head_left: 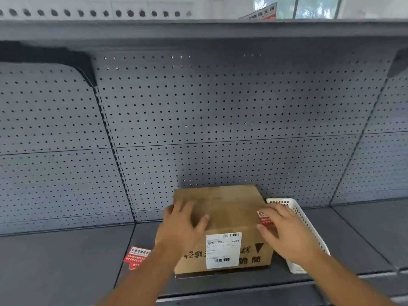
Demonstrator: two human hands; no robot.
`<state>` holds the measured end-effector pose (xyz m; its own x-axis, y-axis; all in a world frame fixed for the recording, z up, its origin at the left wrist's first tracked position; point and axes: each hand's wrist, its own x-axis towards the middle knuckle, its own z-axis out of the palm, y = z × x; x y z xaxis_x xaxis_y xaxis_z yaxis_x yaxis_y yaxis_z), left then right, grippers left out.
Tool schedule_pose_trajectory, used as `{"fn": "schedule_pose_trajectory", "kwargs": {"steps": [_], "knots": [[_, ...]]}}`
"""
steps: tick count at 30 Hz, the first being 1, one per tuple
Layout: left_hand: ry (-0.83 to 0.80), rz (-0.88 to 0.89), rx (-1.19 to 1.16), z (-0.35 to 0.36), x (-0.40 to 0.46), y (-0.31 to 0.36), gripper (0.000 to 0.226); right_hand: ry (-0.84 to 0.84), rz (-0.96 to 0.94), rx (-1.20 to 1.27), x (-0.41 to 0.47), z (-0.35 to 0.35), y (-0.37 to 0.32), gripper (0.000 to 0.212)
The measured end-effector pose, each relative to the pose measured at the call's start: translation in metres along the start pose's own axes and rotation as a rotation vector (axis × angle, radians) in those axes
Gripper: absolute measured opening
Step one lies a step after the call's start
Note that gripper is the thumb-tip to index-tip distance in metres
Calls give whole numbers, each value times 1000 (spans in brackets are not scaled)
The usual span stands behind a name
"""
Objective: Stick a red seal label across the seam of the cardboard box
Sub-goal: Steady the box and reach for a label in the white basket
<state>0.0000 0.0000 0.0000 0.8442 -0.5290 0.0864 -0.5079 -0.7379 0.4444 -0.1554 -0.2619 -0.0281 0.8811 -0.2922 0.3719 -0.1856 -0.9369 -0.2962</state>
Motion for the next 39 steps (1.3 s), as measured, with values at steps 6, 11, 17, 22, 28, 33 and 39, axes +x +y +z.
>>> {"fn": "schedule_pose_trajectory", "kwargs": {"steps": [6,11,17,22,28,33,39], "knots": [[50,-4,0,25,3,-17,62,-18,-48,101,-11,2,17,44],[65,-4,8,31,4,-22,62,44,-103,68,-2,5,22,36],[126,-16,44,35,4,-22,63,92,-216,37,2,5,26,27],[183,-16,57,39,2,-21,68,128,-319,6,3,4,29,23],[229,-15,60,43,1,-23,66,146,-358,25,2,4,31,14],[255,-4,72,47,1,-26,63,167,-321,47,0,2,24,15],[270,5,75,48,3,-26,65,219,-99,128,-2,5,18,7]]}}
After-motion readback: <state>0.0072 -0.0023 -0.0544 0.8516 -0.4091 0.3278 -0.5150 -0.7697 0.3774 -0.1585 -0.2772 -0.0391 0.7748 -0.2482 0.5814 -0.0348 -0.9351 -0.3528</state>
